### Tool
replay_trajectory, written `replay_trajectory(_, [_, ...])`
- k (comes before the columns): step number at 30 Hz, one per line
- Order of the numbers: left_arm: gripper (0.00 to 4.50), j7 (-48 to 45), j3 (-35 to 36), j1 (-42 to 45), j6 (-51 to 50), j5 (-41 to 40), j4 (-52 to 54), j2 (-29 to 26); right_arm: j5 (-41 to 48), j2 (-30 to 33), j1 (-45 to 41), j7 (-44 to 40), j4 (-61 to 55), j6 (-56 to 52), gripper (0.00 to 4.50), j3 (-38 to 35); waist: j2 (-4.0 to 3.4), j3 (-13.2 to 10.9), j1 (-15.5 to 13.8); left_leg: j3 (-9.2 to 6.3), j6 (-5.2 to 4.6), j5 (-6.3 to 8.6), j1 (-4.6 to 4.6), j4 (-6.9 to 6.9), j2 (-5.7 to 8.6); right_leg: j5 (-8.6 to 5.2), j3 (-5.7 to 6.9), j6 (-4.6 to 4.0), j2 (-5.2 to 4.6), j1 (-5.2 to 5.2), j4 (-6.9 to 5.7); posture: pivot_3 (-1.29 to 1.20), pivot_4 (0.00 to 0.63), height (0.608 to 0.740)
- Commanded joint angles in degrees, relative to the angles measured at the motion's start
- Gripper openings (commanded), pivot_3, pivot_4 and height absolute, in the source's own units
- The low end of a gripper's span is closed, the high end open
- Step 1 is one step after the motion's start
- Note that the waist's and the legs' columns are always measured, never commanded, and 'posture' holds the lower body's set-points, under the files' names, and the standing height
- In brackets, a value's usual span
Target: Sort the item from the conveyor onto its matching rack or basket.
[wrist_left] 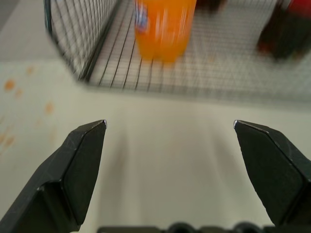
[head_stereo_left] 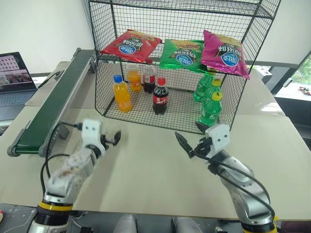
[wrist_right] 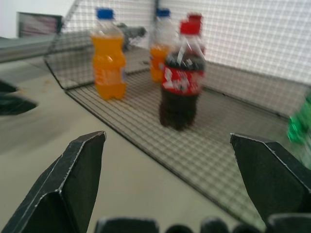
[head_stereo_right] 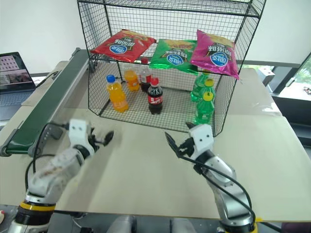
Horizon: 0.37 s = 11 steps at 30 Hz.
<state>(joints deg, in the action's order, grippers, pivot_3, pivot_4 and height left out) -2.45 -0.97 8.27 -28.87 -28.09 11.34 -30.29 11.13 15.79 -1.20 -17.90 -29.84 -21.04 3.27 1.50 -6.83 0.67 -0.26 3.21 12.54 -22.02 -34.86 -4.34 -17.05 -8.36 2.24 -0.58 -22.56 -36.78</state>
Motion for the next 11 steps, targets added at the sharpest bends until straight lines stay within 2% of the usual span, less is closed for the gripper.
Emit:
replay_trajectory(1, [4.48,-5.7,0.3,1.1,8.2,3.9,-2.0,2.3,-1.7,-2.3,2.8,3.5,-0.8,4.4,4.50,-1.8,0.01,0.0,-0.1,0.00,0.00,-0.01,-0.03,-0.03,0.00,0.00,0.01,0.01,0.00,-0.01,0.00,0.00,0.150,0.740])
replay_trajectory(4, [4.48,-9.6,-1.2,1.0,12.1,7.5,-4.1,2.8,-3.5,-3.5,5.5,4.9,1.2,7.0,4.50,-1.6,0.01,0.0,0.2,0.00,-0.02,0.00,0.00,-0.01,0.00,-0.01,-0.01,0.03,0.00,0.04,0.03,0.00,0.150,0.740])
replay_trajectory(11, [4.48,-14.1,-0.1,2.3,12.3,7.9,-7.3,5.3,-5.2,-5.3,7.2,6.9,2.8,10.4,4.50,-1.7,-0.01,0.0,0.3,0.00,-0.18,0.09,-0.02,0.01,0.00,-0.03,-0.04,0.05,0.01,0.03,0.04,0.00,0.150,0.740])
